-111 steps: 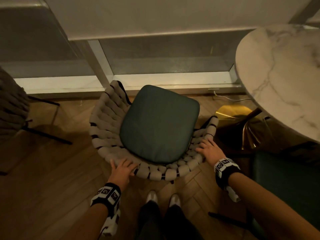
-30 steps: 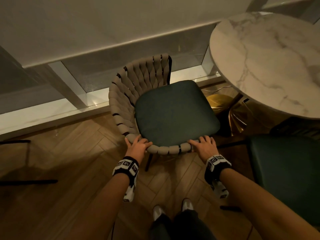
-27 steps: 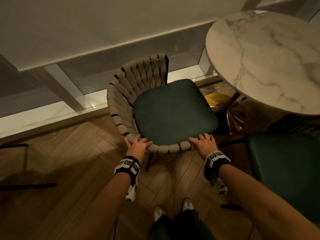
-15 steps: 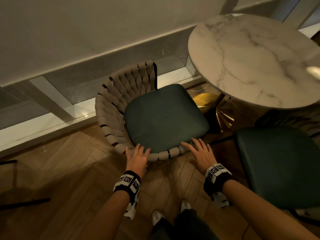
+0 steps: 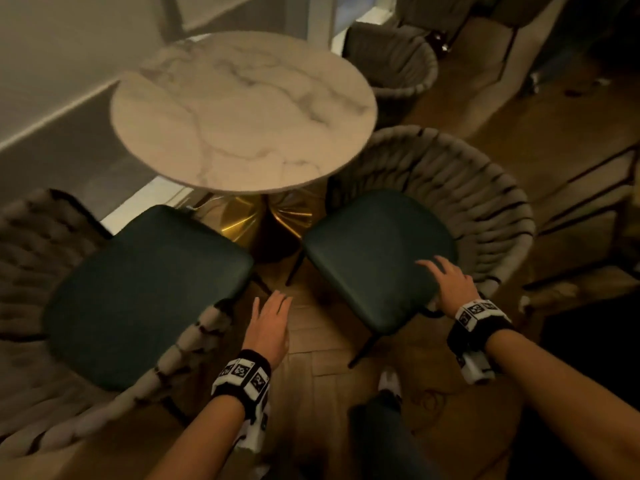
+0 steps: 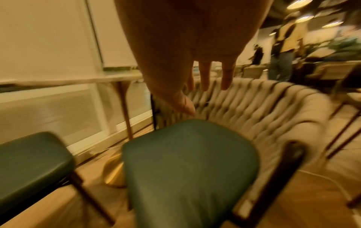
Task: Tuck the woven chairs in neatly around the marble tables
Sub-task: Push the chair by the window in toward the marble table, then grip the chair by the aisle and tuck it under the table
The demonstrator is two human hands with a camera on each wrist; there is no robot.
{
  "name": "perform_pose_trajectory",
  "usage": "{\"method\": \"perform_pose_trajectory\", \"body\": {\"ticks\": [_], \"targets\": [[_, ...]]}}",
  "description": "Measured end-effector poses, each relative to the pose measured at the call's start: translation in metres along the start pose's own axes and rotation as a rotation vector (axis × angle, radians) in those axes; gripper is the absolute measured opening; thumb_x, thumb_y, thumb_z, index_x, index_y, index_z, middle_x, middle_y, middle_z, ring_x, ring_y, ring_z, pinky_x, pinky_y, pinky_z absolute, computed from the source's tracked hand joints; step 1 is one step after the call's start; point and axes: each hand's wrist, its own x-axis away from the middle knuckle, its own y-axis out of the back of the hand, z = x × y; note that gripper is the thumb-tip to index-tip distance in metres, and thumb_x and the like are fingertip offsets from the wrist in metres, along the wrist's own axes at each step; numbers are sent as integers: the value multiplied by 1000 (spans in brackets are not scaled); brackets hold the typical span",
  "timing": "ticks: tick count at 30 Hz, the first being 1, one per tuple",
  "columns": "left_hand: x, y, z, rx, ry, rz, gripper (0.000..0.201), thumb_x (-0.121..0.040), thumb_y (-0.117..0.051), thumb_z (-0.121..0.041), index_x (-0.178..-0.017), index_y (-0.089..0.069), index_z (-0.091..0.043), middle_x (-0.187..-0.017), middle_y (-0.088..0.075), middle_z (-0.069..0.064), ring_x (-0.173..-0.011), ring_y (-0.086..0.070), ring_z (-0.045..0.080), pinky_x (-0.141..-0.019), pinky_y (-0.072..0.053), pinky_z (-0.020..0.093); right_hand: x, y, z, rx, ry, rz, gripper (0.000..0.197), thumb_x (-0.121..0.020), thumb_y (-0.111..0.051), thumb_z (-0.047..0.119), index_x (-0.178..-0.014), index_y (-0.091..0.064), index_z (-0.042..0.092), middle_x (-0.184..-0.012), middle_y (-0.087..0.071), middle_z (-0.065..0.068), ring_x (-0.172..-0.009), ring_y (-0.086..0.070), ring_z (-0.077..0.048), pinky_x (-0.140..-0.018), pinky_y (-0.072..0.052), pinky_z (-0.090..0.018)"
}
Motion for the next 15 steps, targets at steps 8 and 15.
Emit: {"method": "perform_pose_trajectory", "body": {"ticks": [8,15], "targets": [[-138,-67,-204,132,-201,119,48,-87,-52,-13,-133,-40,-15,-140,-43,6,-135,-32,22,-117,-10,43,-60,50,-244,187,-176,-61,51,-94,-45,16,-140,-31,32,-154,-21,-10,-136,-26,-34,-103,-36,-53],[-227,-144,-364,419,-171,364,57,-85,-61,-24,-136,-35,-16,-139,-42,7,-127,-41,23,-108,-34,37,-119,43,-323,269,11,130,58,-90,-48,6,-138,-32,33,-158,-9,-7,-141,-18,-32,-107,-32,-53]]}}
